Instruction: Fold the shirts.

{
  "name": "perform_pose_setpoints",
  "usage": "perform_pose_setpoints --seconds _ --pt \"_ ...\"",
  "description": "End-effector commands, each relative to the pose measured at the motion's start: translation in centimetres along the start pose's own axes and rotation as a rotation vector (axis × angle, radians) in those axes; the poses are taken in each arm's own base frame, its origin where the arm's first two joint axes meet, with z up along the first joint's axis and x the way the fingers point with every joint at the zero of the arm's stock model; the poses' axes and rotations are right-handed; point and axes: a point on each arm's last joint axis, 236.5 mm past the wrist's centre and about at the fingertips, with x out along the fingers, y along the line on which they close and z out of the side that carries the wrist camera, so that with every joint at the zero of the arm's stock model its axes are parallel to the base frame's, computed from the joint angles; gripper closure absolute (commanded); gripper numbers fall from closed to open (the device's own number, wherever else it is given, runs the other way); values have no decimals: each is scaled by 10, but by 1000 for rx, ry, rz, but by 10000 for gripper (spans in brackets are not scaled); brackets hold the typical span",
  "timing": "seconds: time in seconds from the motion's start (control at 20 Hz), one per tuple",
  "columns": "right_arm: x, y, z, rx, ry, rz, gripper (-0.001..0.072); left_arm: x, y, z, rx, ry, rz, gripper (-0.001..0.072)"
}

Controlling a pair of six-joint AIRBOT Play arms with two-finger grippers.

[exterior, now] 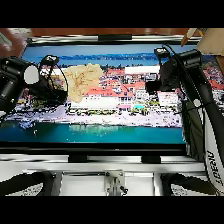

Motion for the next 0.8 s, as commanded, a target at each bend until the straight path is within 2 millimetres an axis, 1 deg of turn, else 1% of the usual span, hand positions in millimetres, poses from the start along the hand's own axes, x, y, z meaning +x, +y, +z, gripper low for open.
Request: perform_pose_setpoints --seconds 0.0,0.5,0.55,0.65,0.75 --pt "0 0 0 1 0 0 97 0 0 0 0 0 0 53" --pt "0 0 0 2 0 2 97 0 0 0 0 0 0 53" --pt "0 2 0 5 3 11 97 0 0 0 1 0 0 53" --pt "0 13 -5 14 22 55 97 0 1 0 -2 0 2 53" --pt "-2 23 -15 20 63 100 97 0 1 0 -1 0 1 53"
